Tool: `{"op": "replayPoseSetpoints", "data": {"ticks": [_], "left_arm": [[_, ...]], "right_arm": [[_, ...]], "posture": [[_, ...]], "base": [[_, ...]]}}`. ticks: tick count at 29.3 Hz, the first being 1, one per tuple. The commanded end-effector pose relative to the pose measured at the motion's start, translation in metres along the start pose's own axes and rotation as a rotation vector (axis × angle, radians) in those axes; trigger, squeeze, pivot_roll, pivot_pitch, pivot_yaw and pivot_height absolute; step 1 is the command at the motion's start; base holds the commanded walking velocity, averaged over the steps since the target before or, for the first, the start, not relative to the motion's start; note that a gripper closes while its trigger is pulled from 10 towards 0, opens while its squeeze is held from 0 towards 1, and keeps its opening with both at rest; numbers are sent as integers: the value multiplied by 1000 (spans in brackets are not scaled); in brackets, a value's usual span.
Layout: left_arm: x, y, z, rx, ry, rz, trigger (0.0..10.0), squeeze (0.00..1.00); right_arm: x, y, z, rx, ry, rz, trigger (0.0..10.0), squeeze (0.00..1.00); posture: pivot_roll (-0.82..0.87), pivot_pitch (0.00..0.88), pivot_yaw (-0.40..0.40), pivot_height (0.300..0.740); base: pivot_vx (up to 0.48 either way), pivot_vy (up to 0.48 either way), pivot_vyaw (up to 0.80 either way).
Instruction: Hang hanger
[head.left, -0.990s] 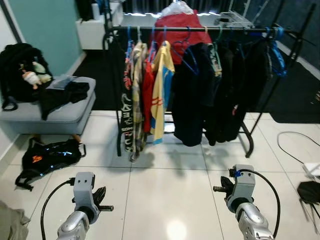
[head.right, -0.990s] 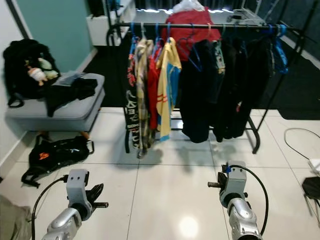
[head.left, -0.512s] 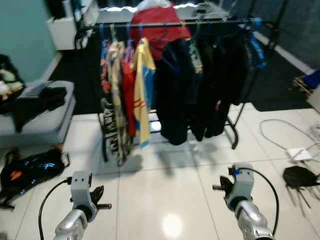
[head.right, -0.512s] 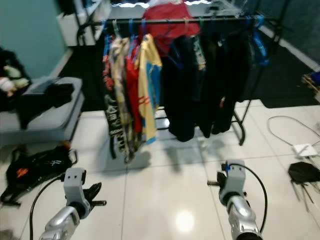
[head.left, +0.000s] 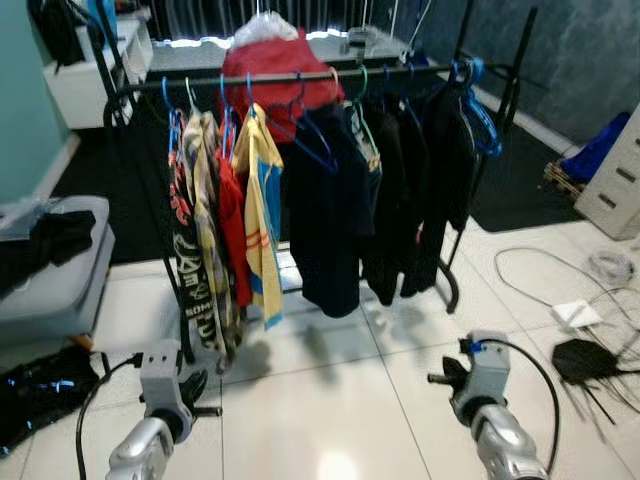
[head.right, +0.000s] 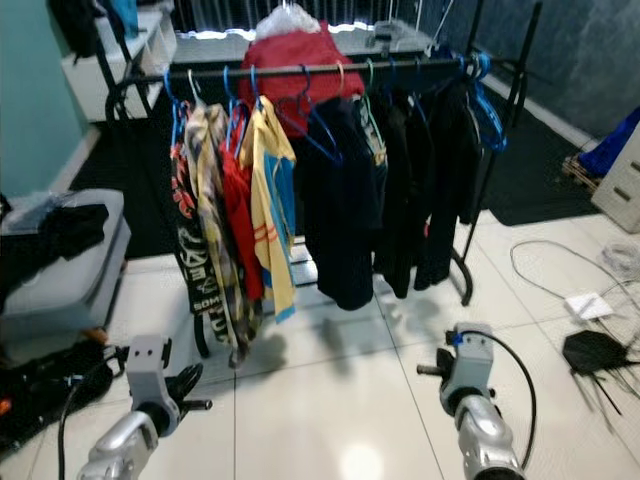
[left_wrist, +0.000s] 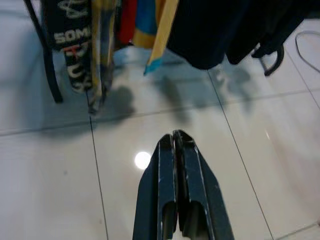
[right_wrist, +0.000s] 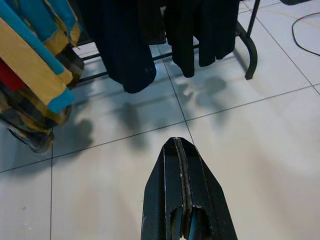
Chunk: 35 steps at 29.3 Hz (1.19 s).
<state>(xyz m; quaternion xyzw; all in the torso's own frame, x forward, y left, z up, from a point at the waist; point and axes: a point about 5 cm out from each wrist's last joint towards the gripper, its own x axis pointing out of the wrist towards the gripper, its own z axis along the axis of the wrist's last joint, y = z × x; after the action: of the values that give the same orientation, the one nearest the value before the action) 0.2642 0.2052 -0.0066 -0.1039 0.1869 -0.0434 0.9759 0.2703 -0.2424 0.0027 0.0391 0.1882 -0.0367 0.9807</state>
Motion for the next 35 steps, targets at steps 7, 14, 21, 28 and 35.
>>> {"op": "replayPoseSetpoints", "data": {"ticks": [7, 14, 21, 28, 35], "left_arm": [[-5, 5, -7, -7, 25, 15, 10000, 0], [-5, 5, -7, -8, 26, 17, 10000, 0], [-4, 7, -7, -7, 30, 24, 10000, 0], [-5, 9, -7, -4, 35, 35, 10000, 0], [-5, 10, -7, -1, 36, 43, 10000, 0]], "right_arm": [[1, 6, 3, -22, -23, 30, 10000, 0], [1, 4, 2, 5, -19, 15, 10000, 0], [1, 3, 2, 7, -14, 13, 10000, 0], [0, 3, 0, 11, -13, 17, 10000, 0], [0, 2, -1, 14, -7, 16, 10000, 0]], "posture": [[-30, 85, -17, 740], [-31, 86, -20, 740], [-31, 90, -22, 740], [-32, 93, -20, 740], [-32, 93, -21, 740]], "base": [[369, 0, 343], [372, 0, 114], [371, 0, 0], [368, 0, 0], [357, 0, 0]]}}
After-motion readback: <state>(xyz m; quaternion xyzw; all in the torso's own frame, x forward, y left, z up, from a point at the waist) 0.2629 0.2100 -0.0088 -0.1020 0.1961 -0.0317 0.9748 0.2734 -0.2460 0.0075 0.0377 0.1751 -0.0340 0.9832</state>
